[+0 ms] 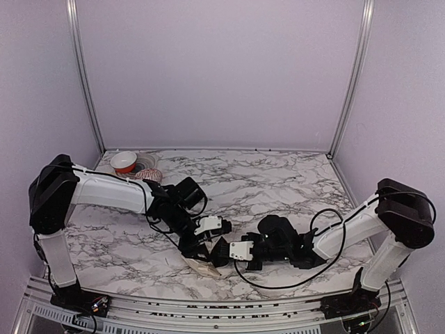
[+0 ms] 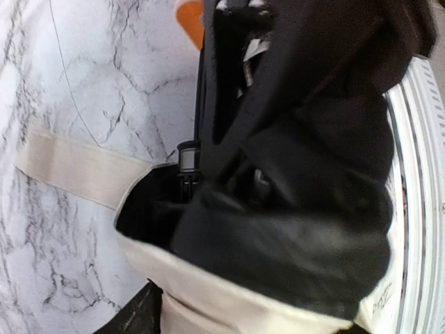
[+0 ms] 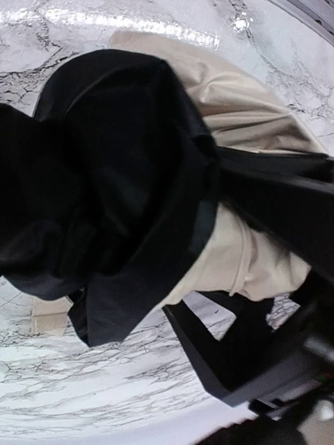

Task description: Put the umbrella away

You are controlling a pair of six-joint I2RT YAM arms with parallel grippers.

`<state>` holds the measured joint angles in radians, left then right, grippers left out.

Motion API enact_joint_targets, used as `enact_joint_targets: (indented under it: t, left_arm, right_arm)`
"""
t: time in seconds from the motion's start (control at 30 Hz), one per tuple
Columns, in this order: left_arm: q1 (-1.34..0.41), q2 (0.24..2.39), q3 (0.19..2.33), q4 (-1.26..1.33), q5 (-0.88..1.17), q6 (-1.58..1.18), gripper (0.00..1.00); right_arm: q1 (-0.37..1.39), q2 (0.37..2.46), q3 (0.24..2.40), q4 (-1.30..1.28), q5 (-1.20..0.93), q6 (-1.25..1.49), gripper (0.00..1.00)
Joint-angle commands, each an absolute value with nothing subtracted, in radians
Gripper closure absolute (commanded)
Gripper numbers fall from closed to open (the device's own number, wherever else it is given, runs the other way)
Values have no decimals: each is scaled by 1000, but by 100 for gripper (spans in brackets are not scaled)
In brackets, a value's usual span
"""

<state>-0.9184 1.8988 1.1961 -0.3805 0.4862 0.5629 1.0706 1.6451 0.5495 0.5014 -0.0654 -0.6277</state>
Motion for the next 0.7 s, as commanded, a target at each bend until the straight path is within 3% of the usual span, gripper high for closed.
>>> enact_joint_targets:
  t: [0.0, 0.33, 0.53, 0.67]
  left_arm:
    - [-894, 1753, 1112, -227, 547, 557, 29]
    - [-894, 1598, 898, -94, 556, 538, 10]
    - [-894, 1608, 822, 37, 333, 469, 11]
    - [-889, 1598, 829, 72, 391, 460, 12]
  right_arm:
    - [1029, 1646, 574, 367, -84, -609, 96]
    - [986, 1643, 583, 341, -146, -591, 99]
    - [983, 1636, 590, 343, -162, -589, 100]
    - [978, 1627, 587, 348, -183, -581, 100]
